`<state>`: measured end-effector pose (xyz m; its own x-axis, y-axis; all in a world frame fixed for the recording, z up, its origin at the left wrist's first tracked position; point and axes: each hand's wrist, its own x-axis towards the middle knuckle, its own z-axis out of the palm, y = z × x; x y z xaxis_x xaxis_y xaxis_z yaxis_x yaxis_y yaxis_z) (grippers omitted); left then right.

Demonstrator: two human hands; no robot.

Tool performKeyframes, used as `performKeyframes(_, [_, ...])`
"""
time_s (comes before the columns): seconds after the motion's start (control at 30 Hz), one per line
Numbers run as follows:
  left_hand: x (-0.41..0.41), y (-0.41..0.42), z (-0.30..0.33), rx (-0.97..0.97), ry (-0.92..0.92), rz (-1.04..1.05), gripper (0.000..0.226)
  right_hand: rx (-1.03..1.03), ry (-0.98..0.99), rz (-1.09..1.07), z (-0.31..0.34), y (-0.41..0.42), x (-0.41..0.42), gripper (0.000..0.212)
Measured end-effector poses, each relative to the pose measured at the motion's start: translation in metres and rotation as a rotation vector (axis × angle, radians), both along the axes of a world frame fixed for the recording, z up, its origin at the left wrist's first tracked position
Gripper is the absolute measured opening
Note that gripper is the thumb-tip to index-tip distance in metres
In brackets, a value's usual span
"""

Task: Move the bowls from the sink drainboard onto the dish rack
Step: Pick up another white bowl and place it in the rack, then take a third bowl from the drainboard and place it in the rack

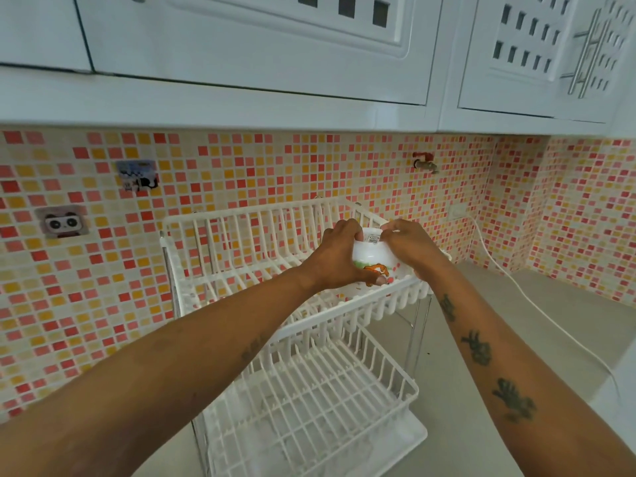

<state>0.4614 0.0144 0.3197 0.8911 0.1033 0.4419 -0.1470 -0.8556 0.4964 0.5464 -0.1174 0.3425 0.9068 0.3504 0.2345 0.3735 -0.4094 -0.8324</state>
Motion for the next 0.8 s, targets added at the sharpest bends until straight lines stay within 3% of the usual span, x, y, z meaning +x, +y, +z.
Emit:
performKeyframes(0.27, [-0.009,0.002,0.019,-0.078,0.092,0.012,0.085,0.068,-0.206,-0.103,-0.003,-0.001,-0.015,0.028])
performKeyframes(0.37, [-0.025,0.005,0.035,-0.138,0.083,0.041,0.079,0.114,-0.266,-0.089,0.001,-0.004,-0.019,0.025])
performKeyframes(0.5, [-0.067,0.022,0.062,-0.323,-0.034,0.091,0.06,0.2,-0.332,-0.012,0.022,0.007,-0.049,0.021])
performKeyframes(0.63, [-0.12,0.057,0.071,-0.609,-0.265,0.171,0.023,0.296,-0.266,0.168,0.051,0.041,-0.104,0.027])
performKeyframes(0.7, [-0.154,0.082,0.064,-0.734,-0.345,0.241,0.018,0.344,-0.236,0.278,0.06,0.069,-0.135,0.031])
performKeyframes(0.8, [-0.216,0.115,0.049,-0.769,-0.437,0.404,0.021,0.391,-0.18,0.44,0.064,0.113,-0.189,0.028])
